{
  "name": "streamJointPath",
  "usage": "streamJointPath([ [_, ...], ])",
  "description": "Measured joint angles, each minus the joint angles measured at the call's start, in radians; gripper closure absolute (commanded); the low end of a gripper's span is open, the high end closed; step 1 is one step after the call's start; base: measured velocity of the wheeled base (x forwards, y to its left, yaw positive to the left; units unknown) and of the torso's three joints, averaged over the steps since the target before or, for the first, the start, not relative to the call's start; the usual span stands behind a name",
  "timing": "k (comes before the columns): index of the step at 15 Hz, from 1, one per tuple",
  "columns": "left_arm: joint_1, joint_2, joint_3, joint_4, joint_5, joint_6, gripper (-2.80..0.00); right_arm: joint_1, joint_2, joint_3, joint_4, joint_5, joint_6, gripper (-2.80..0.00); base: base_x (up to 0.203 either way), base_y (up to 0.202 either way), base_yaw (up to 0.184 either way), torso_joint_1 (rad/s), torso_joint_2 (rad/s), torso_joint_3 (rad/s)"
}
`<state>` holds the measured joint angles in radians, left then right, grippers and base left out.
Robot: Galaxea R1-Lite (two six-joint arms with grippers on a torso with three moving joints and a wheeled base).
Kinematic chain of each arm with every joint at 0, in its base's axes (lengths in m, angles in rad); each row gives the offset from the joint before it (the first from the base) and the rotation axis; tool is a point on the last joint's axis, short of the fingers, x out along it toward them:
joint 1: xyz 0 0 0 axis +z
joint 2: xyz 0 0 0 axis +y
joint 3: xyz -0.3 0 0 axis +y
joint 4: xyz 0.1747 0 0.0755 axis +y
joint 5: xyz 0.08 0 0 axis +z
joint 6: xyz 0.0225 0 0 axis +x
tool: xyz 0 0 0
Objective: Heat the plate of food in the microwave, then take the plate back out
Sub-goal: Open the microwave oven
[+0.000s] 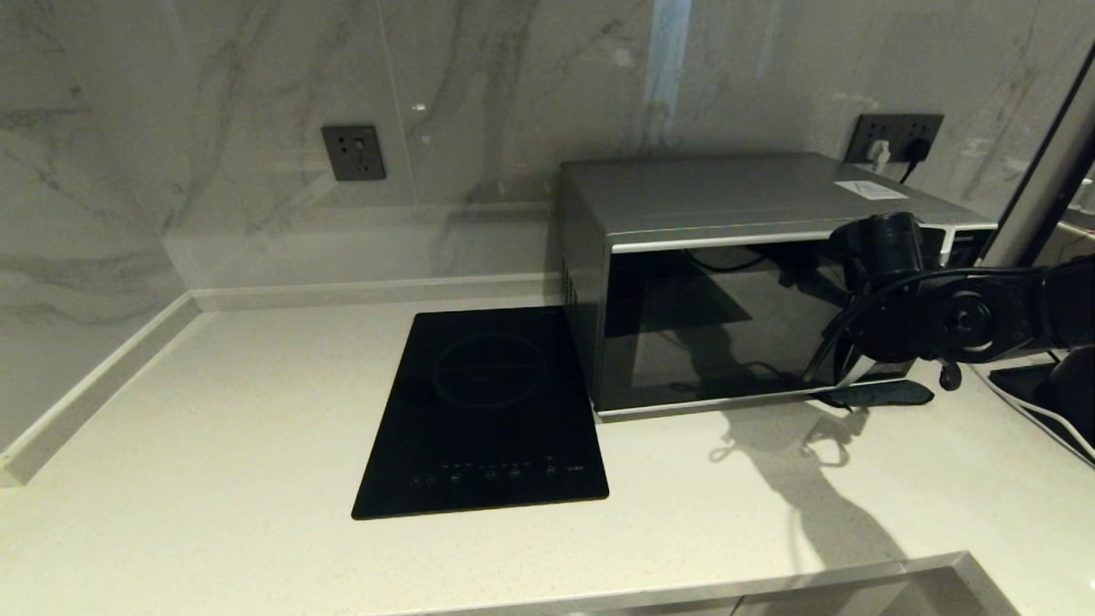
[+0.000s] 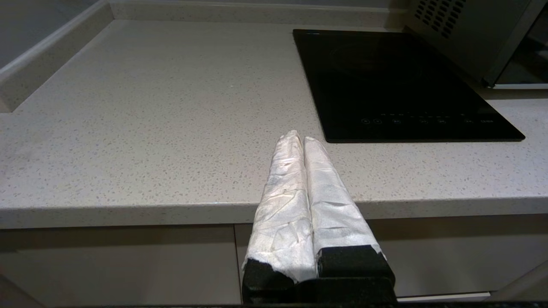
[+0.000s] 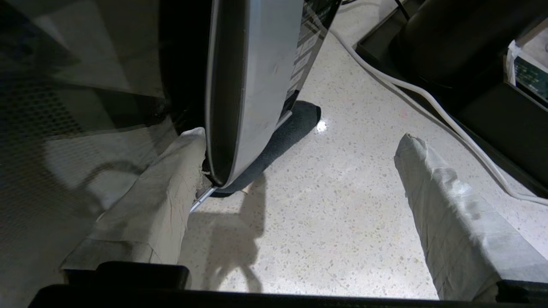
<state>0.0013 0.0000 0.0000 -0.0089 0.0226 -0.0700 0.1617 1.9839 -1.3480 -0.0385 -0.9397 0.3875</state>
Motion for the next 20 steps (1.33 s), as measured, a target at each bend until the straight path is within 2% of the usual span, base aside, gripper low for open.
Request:
streamJointPath([
  [12, 0.0, 0.0, 0.0, 0.0, 0.0, 0.0, 0.0, -0.093, 0.07, -0.084, 0.011, 0.028, -0.008, -2.8, 0.0, 0.0, 0.0, 0.0, 0.0, 0.0],
  [13, 0.0, 0.0, 0.0, 0.0, 0.0, 0.0, 0.0, -0.095, 0.078, -0.095, 0.012, 0.029, -0.011, 0.0, 0.0, 0.0, 0.0, 0.0, 0.0, 0.0],
  [20, 0.0, 0.0, 0.0, 0.0, 0.0, 0.0, 0.0, -0.096, 0.093, -0.103, -0.006, 0.031, -0.009, 0.0, 0.0, 0.0, 0.0, 0.0, 0.0, 0.0],
])
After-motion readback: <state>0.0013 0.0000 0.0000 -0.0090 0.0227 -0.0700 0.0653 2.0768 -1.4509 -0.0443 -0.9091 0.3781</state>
